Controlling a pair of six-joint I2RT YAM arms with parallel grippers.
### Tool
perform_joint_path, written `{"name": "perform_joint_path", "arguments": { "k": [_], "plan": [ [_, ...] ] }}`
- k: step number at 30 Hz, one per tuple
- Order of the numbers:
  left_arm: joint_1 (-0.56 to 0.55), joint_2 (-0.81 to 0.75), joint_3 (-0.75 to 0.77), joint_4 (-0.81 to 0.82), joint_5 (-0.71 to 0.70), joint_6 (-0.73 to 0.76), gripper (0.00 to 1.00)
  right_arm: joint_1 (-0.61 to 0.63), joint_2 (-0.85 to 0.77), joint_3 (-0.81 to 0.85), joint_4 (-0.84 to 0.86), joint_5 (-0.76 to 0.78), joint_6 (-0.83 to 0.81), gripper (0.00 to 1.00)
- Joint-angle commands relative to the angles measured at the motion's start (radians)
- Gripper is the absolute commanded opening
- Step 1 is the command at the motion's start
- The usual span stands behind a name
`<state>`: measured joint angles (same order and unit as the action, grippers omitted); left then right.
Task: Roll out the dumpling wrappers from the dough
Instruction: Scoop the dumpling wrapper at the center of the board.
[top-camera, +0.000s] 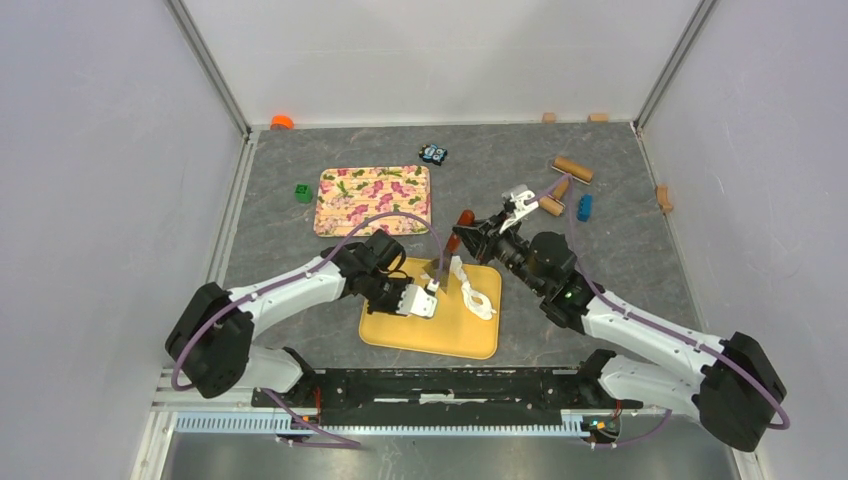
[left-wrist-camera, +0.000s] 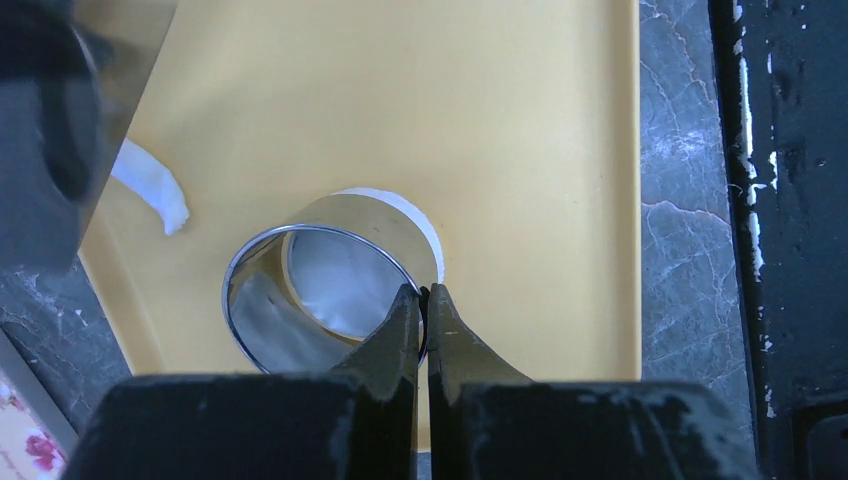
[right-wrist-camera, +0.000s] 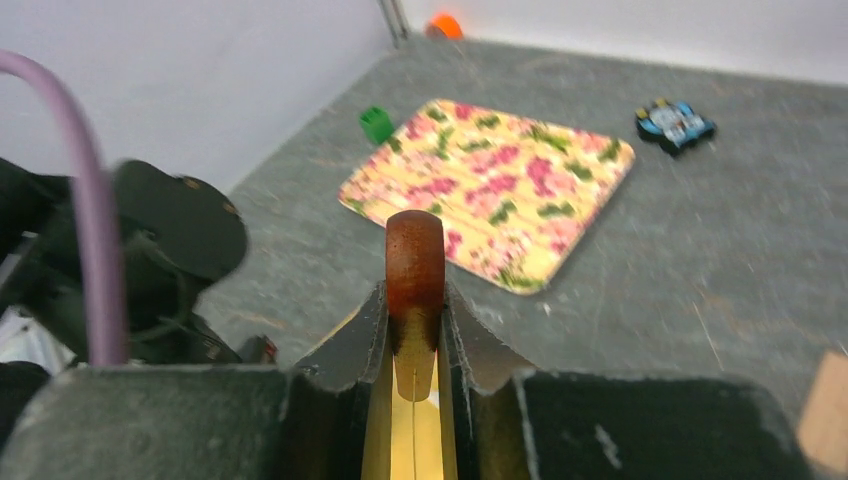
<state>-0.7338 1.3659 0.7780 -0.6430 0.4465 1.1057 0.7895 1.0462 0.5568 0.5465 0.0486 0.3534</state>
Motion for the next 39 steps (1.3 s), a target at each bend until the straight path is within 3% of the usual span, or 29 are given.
{"name": "perform_joint_path", "arguments": {
  "k": [1,6,10,13,19,25,32,39],
  "plan": [
    [0.007,-0.034,0.007,0.03,-0.012,-0.04,0.02,-0.001,-0.054,0.001,-0.16,0.125,0.017,0.0],
    [0.015,-0.056,0.002,0.006,-0.017,-0.066,0.02,-0.001,-0.147,-0.108,-0.12,0.146,0.117,0.0],
    [0.017,-0.069,-0.007,0.013,-0.011,-0.143,0.02,-0.001,-0.186,-0.3,0.077,0.171,0.321,0.0],
    [0.017,-0.092,-0.001,0.012,-0.012,-0.192,0.02,-0.001,-0.181,-0.352,0.167,0.188,0.376,0.0],
    [0.02,-0.139,0.039,0.028,-0.082,-0.267,0.02,0.007,-0.138,-0.359,0.184,0.234,0.381,0.0],
    [0.054,-0.131,0.043,0.045,-0.24,-0.293,0.02,0.008,-0.097,-0.451,0.358,0.285,0.364,0.0],
    [0.224,-0.093,0.043,0.033,-0.312,-0.307,0.02,0.007,0.006,-0.497,0.553,0.297,0.327,0.0],
    [0.336,-0.085,-0.084,0.09,-0.334,-0.255,0.05,0.007,0.107,-0.503,0.619,0.256,0.354,0.0]
  ]
}}
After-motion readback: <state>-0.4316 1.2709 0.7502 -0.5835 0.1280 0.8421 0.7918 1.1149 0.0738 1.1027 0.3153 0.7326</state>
